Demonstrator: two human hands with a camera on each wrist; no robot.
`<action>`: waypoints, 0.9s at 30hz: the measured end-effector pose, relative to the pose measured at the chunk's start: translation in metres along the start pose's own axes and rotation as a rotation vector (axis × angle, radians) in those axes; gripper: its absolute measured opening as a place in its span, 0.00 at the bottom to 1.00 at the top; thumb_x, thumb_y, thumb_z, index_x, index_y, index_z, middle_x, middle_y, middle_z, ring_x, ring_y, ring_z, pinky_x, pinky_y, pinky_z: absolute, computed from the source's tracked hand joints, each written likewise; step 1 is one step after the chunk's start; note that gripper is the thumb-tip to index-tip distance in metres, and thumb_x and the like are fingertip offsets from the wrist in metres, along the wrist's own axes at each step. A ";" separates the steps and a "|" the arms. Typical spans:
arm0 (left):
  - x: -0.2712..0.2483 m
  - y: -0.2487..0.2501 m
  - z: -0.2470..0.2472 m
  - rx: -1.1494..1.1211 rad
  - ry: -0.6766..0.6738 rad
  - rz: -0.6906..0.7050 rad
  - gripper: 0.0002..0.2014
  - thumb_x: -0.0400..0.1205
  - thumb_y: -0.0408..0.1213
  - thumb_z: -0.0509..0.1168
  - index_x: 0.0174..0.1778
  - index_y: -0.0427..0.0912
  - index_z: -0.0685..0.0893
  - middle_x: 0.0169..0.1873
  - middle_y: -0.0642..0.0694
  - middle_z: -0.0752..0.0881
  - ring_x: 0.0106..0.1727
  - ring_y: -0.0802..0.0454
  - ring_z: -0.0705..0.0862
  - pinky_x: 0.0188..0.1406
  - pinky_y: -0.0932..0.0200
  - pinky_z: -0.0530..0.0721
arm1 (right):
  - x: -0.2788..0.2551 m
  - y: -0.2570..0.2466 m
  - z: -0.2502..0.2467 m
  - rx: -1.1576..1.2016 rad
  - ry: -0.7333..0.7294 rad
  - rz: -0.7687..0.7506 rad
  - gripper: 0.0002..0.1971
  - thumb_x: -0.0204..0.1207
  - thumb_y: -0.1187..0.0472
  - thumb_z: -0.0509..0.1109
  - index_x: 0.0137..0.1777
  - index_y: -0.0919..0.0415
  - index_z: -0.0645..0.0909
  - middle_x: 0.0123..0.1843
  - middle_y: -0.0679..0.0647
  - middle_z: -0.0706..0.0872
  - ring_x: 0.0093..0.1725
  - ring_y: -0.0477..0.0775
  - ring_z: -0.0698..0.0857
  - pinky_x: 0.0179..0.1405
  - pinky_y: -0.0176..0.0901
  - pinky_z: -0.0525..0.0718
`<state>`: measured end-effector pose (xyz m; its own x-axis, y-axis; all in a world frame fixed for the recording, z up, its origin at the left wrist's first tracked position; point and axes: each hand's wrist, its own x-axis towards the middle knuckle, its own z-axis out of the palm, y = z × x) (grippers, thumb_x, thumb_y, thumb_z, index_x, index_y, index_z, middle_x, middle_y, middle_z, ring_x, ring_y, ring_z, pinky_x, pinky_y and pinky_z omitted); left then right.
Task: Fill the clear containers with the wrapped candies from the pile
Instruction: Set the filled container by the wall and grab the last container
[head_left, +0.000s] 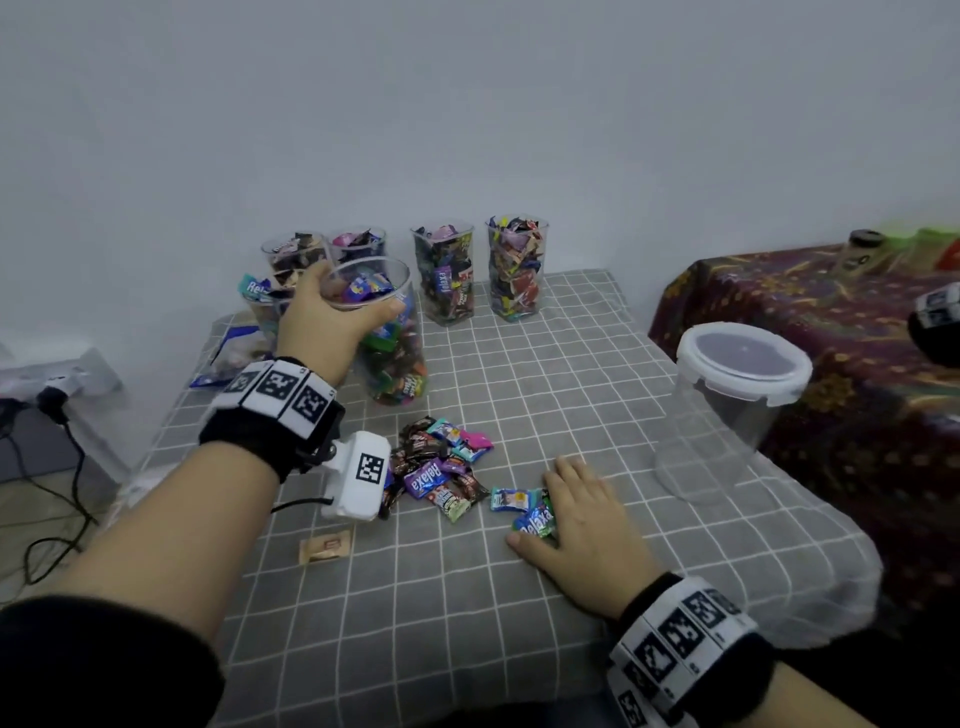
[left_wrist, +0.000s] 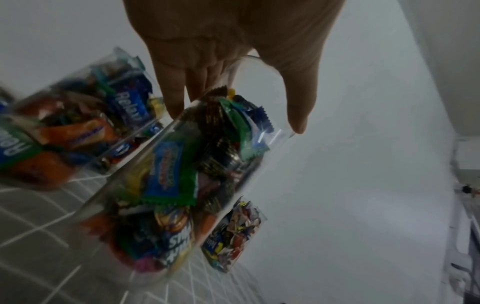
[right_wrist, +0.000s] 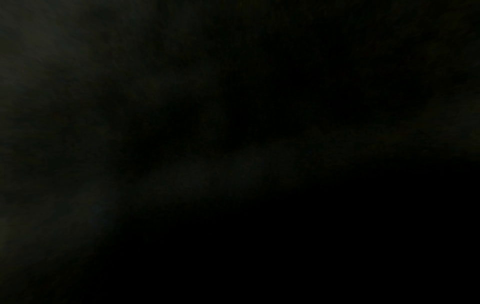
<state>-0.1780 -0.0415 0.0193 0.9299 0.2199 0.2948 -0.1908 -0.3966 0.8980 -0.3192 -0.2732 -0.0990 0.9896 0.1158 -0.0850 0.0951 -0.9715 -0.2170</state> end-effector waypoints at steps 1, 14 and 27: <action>0.004 -0.004 0.007 0.006 0.004 -0.009 0.46 0.68 0.44 0.79 0.79 0.42 0.63 0.67 0.47 0.78 0.61 0.55 0.78 0.65 0.58 0.74 | 0.000 0.000 0.000 0.004 0.003 0.000 0.57 0.55 0.25 0.30 0.83 0.57 0.52 0.85 0.55 0.49 0.84 0.53 0.46 0.81 0.46 0.42; 0.048 -0.030 0.055 0.117 -0.009 -0.086 0.46 0.71 0.49 0.77 0.80 0.42 0.60 0.72 0.44 0.75 0.71 0.46 0.74 0.69 0.54 0.71 | 0.003 0.003 0.003 0.023 -0.010 -0.012 0.56 0.61 0.22 0.31 0.84 0.59 0.48 0.86 0.55 0.46 0.84 0.53 0.42 0.78 0.44 0.35; 0.026 -0.014 0.051 0.183 0.142 0.102 0.42 0.74 0.49 0.74 0.80 0.41 0.62 0.78 0.41 0.65 0.78 0.46 0.64 0.77 0.51 0.64 | -0.001 0.003 0.001 0.156 0.062 -0.006 0.46 0.75 0.31 0.55 0.84 0.58 0.45 0.86 0.53 0.45 0.84 0.51 0.45 0.83 0.46 0.43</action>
<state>-0.1347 -0.0756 -0.0025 0.8528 0.2884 0.4354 -0.2093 -0.5750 0.7909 -0.3199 -0.2759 -0.1004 0.9943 0.1042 -0.0235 0.0884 -0.9263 -0.3663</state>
